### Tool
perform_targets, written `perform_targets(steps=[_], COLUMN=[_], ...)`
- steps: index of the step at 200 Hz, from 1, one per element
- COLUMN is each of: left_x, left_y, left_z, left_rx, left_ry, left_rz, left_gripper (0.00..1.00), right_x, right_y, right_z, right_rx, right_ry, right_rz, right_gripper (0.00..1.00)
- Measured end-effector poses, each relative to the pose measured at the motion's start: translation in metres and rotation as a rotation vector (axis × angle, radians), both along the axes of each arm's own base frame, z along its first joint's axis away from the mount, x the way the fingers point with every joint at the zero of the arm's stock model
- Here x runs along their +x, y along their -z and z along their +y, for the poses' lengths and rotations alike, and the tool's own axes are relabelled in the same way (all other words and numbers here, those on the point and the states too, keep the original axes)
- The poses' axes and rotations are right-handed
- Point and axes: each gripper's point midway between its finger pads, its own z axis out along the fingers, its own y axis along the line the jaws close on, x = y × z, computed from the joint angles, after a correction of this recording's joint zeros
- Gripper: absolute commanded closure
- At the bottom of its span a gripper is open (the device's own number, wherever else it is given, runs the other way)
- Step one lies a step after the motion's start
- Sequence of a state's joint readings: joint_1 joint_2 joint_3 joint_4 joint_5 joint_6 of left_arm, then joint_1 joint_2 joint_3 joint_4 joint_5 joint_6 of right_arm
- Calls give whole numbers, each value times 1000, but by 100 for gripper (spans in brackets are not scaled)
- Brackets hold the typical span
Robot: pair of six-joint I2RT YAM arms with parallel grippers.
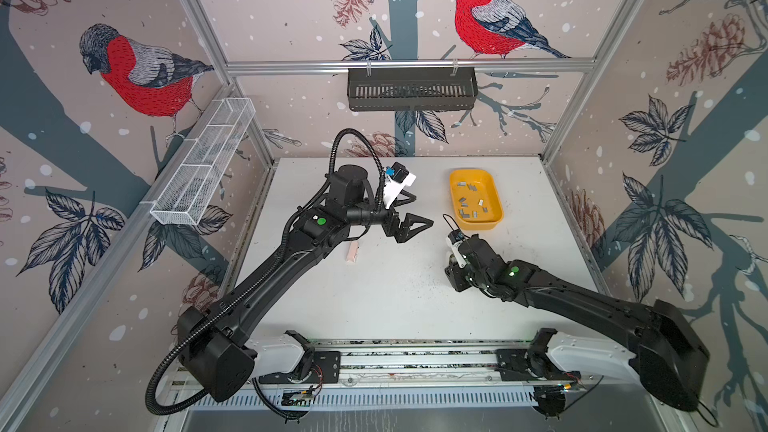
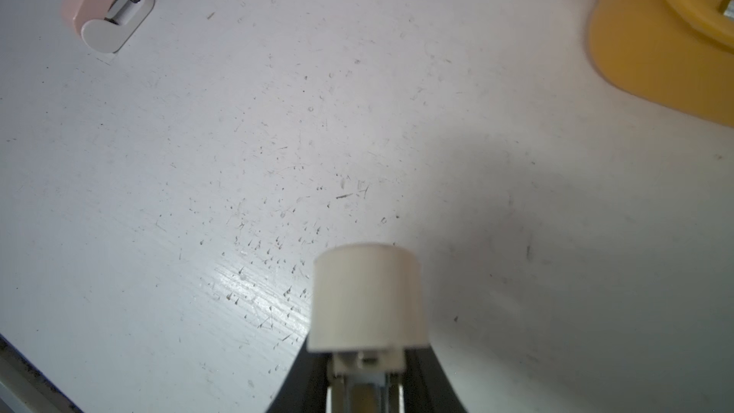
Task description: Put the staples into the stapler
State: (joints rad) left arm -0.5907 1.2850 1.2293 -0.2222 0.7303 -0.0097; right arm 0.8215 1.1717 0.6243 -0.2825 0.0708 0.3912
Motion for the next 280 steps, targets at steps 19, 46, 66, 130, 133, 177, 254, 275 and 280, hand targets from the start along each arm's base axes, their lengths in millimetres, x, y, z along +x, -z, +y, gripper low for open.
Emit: perform_targets(steps=[19, 46, 66, 130, 133, 177, 254, 275, 280], left_x=[-1, -3, -4, -10, -9, -9, -9, -9, -9], left_y=[0, -1, -2, -1, -1, -2, -5, -5, -5], left_z=[0, 1, 1, 1, 1, 2, 1, 1, 1], left_rx=[-1, -3, -4, -4, -3, -5, -17, -17, -17], left_ry=[1, 2, 3, 11, 10, 3, 4, 4, 4], left_rz=[-1, -4, -10, -22, -22, -31, -49, -49, -49], left_gripper=[1, 1, 2, 2, 2, 2, 2, 2, 2], right_x=[0, 1, 3, 5, 5, 6, 8, 10, 10], right_y=[8, 20, 31, 49, 49, 55, 50, 41, 38], right_z=[-2, -4, -4, -1, 0, 3, 3, 4, 4], right_rx=[-26, -65, -95, -136, -137, -147, -137, -118, -112], right_ry=[10, 21, 25, 22, 22, 18, 35, 40, 41], right_rz=[13, 31, 51, 87, 88, 91, 72, 47, 39], right_gripper=[79, 79, 79, 77, 76, 68, 46, 39, 38])
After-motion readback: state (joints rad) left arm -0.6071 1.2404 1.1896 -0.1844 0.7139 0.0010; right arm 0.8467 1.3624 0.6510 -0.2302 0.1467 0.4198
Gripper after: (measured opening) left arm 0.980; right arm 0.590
